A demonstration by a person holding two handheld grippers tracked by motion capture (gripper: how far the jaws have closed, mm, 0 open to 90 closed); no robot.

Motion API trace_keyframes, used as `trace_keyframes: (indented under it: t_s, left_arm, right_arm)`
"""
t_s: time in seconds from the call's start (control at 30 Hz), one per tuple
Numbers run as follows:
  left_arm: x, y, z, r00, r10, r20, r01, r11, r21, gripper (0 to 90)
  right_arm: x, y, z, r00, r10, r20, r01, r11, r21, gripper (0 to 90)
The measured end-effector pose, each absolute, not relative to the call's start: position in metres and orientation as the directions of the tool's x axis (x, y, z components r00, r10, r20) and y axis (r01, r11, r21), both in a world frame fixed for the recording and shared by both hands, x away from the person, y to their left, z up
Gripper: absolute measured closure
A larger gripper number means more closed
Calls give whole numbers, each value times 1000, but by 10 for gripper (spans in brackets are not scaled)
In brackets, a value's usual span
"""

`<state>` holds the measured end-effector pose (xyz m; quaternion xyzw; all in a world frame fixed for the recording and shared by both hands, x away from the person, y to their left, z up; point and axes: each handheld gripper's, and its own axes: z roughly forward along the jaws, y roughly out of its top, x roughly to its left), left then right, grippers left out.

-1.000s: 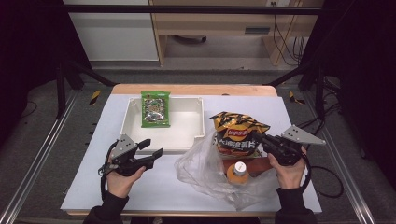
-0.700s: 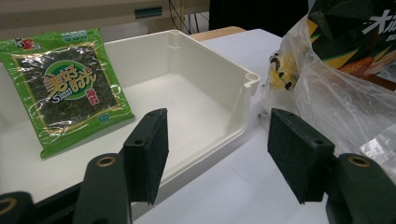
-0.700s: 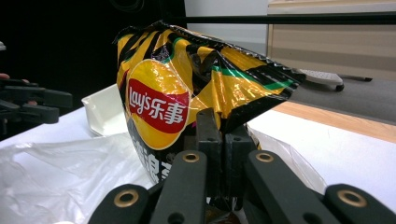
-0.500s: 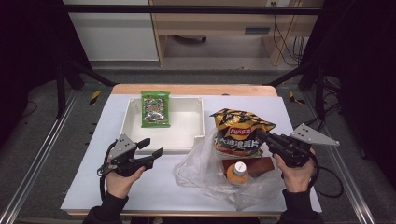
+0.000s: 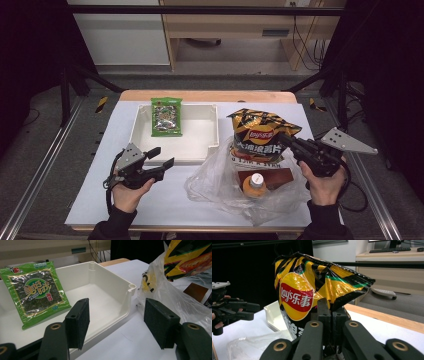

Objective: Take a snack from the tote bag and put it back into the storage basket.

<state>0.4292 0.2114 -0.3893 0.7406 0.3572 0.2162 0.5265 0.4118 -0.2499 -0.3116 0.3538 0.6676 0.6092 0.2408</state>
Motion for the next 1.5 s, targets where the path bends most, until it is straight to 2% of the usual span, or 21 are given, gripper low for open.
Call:
trace_keyframes:
  t_s: [0.83,1.5]
  left_arm:
    - [426,215,-376,654,754,-60,279,-167,946,346]
    - [426,199,-326,681,733,-12,178,-149,973,318]
  right_arm:
    - [410,-223,-281,-687,719,106,140,-12,990,886]
    - [432,-169,-287,-722,683,109,173,27,985,886]
